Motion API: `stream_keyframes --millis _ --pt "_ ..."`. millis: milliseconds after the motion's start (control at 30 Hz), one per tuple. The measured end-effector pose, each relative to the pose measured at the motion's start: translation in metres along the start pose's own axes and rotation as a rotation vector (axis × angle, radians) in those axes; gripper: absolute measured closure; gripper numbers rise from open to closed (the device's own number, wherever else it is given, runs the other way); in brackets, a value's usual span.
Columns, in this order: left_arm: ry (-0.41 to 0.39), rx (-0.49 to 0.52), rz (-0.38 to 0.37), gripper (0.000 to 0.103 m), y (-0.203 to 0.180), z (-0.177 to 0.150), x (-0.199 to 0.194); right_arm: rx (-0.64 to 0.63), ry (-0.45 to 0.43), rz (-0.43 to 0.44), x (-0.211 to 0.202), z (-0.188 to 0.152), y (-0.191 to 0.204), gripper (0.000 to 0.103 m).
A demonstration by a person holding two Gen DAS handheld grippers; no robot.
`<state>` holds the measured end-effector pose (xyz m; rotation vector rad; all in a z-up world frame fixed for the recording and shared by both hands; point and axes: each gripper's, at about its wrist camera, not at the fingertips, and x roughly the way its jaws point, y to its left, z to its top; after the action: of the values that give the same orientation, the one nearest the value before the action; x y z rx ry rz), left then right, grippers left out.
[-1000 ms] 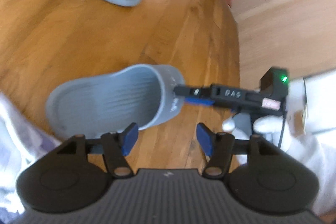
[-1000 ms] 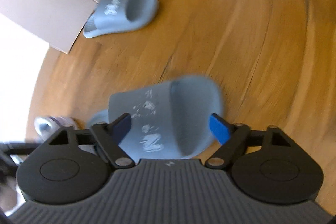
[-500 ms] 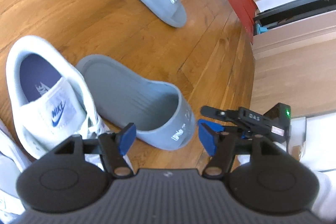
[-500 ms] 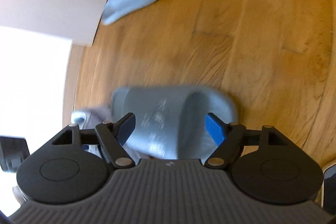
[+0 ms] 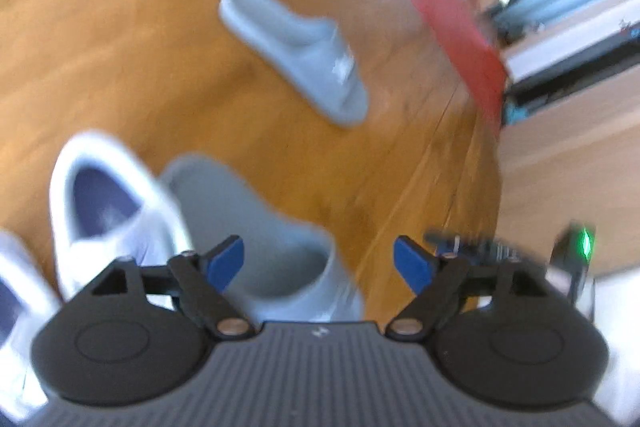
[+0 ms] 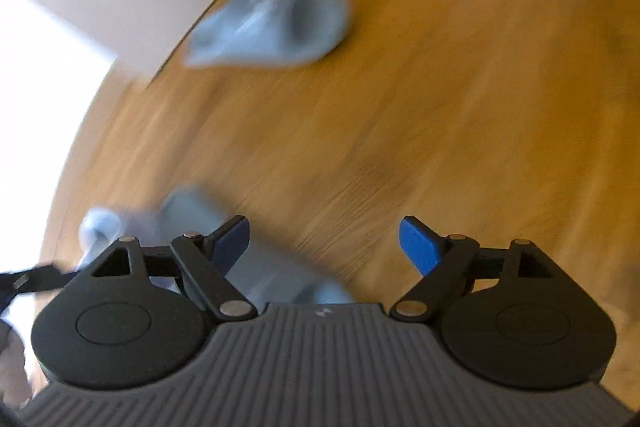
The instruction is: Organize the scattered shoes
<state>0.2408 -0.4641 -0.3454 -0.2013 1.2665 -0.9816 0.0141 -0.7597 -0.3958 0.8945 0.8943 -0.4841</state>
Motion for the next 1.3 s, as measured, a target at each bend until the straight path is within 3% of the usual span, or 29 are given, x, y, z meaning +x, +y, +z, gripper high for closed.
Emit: stream_keyframes --millis 100,200,300,467,500,533,567,600,633,667,733,833,933,1000,1033,1067,1233,1300 --pt "-0.129 0.023 -0.022 0.017 -0.015 0.047 0.029 -0.001 0.003 0.069 -0.012 -0.018 0.005 0.018" --pt "-0.212 0.084 0.008 0.017 -0.035 0.102 0.089 -0.028 0.011 0.093 -0.012 -0.024 0.012 0.017" --pt "-0.211 0.139 0.033 0.017 -0.045 0.128 0.133 0.046 0.033 0.142 -0.013 -0.021 0.007 0.017" --pt "-0.096 0.179 0.101 0.02 -0.04 0.149 0.215 0.131 0.018 0.213 -0.018 -0.017 0.014 0.016" --pt "-0.056 0.198 0.104 0.035 -0.037 0.148 0.225 0.127 0.014 0.223 -0.02 -0.016 0.016 0.016" --pt "-0.019 0.222 0.099 0.062 -0.034 0.146 0.23 0.12 0.012 0.226 -0.018 -0.016 0.019 0.015" --pt "0.01 0.228 0.069 0.068 -0.03 0.144 0.232 0.113 0.012 0.228 -0.012 -0.015 0.024 0.015" --pt "0.031 0.2 0.01 0.085 -0.025 0.143 0.229 0.104 0.009 0.225 -0.011 -0.014 0.025 0.015" --pt "0.06 0.186 -0.056 0.095 -0.022 0.139 0.226 0.095 0.004 0.219 -0.011 -0.013 0.025 0.015" --pt "0.101 0.192 -0.133 0.097 -0.021 0.133 0.222 0.085 -0.001 0.214 -0.011 -0.012 0.024 0.015" --pt "0.181 0.275 -0.236 0.096 -0.028 0.115 0.21 0.078 -0.02 0.196 -0.012 -0.006 0.018 0.015" --pt "0.327 0.395 -0.332 0.096 -0.035 0.085 0.19 0.096 -0.016 0.199 -0.001 0.006 0.017 0.014" --pt "0.47 0.471 -0.277 0.092 -0.032 0.059 0.19 0.113 -0.013 0.203 0.01 0.018 0.015 0.011" --pt "0.515 0.528 -0.171 0.07 -0.032 0.046 0.189 0.125 -0.01 0.205 0.017 0.026 0.014 0.011" --pt "0.482 0.548 -0.112 0.058 -0.034 0.042 0.179 0.131 -0.009 0.206 0.02 0.03 0.014 0.011" --pt "0.446 0.527 -0.098 0.054 -0.035 0.041 0.168 0.137 -0.008 0.207 0.024 0.034 0.013 0.011" --pt "0.243 0.329 -0.102 0.021 -0.027 0.04 0.088 0.166 -0.002 0.212 0.042 0.053 0.01 0.011" --pt "0.169 0.267 -0.073 0.02 -0.019 0.026 0.045 0.178 0.0 0.214 0.049 0.061 0.009 0.01"
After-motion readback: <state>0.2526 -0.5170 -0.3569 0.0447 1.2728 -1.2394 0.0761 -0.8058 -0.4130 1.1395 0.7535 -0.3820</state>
